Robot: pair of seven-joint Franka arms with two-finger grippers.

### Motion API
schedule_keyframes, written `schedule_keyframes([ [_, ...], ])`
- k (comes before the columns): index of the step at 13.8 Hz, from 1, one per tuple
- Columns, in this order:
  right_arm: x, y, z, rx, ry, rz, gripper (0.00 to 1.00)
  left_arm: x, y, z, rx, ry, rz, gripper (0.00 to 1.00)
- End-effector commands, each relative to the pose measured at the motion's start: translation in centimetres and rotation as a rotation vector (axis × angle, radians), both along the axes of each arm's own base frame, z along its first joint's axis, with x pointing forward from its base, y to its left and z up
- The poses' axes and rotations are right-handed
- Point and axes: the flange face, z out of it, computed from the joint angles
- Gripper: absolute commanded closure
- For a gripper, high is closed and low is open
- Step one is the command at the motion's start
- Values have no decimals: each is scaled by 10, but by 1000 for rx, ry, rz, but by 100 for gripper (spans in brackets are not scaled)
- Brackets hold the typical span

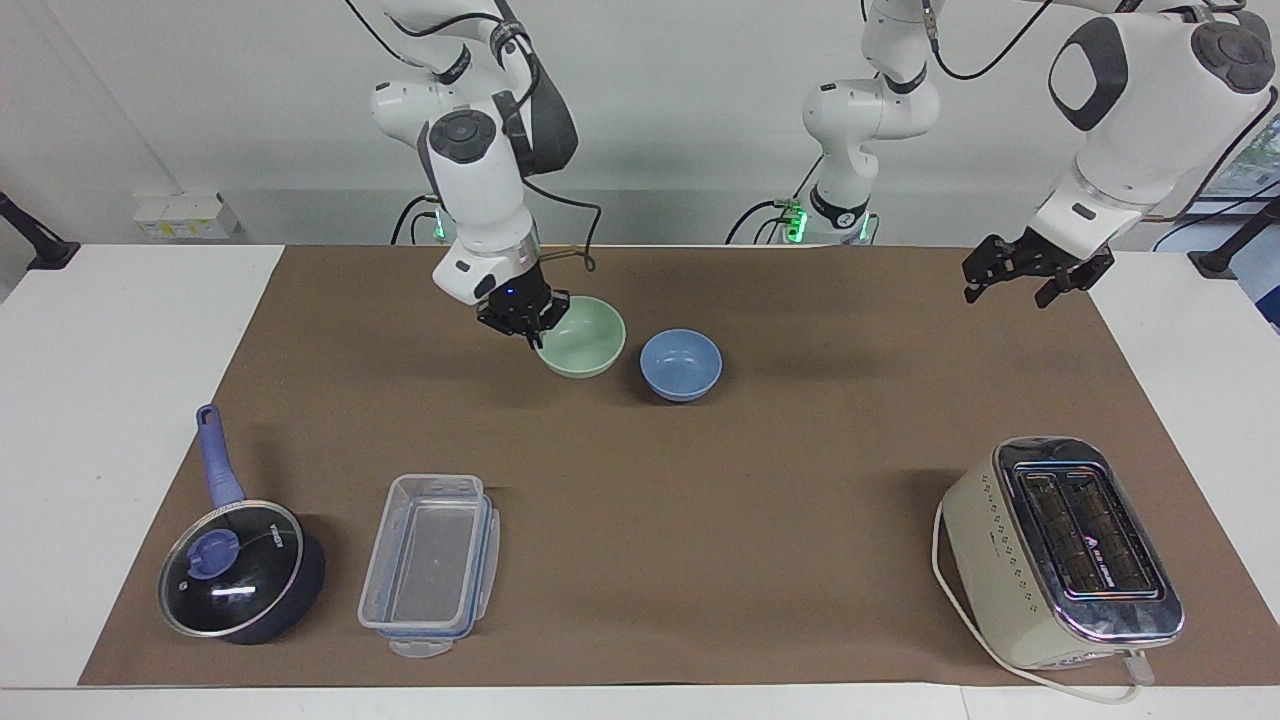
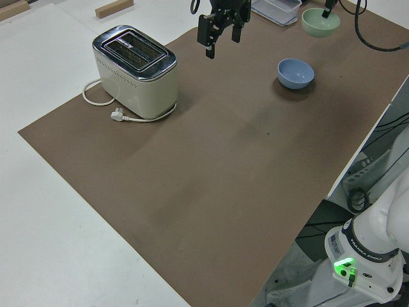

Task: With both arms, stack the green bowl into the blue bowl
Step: 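Grasp the green bowl rim and carry it over the blue bowl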

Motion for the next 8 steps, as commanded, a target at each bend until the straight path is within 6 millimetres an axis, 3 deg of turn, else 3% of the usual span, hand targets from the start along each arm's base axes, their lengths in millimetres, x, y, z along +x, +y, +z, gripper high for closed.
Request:
schedule_keyframes([
  [1,1,27,8,30,-6,-26,100,-7,2,0,18,-16,8,0],
  [5,-2,51,2,60,14,-21,100,-6,2,0,18,-17,8,0],
  [8,-9,93,-18,76,19,-57,100,-7,2,0,18,-16,8,0],
])
